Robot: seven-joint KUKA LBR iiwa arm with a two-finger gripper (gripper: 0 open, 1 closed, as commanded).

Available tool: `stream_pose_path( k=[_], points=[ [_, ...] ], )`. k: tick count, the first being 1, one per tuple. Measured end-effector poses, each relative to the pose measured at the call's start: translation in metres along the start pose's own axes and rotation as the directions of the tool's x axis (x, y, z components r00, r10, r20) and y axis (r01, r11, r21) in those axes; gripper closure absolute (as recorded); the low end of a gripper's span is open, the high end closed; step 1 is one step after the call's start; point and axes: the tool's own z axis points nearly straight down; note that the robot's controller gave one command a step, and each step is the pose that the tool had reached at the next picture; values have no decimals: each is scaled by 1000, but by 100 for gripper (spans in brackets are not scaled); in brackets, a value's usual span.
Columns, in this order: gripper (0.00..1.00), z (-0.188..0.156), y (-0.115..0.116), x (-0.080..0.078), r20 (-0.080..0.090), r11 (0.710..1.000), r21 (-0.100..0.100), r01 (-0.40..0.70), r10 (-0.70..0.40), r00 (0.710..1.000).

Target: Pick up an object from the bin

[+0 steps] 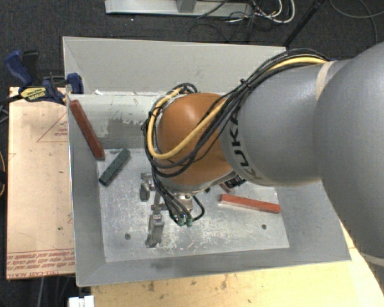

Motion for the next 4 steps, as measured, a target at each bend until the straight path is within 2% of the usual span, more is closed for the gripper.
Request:
stream_pose_path(
  k=[1,2,3,4],
  points=[
    [0,41,-51,5,3,1000,-1,27,-27,1000],
    [0,44,-70,-15,-2,990,2,-138,138,990],
    [0,53,-116,-9,2,982,-1,-190,190,982],
    [0,51,-132,-51,-1,1000,2,-28,28,1000]
  ],
)
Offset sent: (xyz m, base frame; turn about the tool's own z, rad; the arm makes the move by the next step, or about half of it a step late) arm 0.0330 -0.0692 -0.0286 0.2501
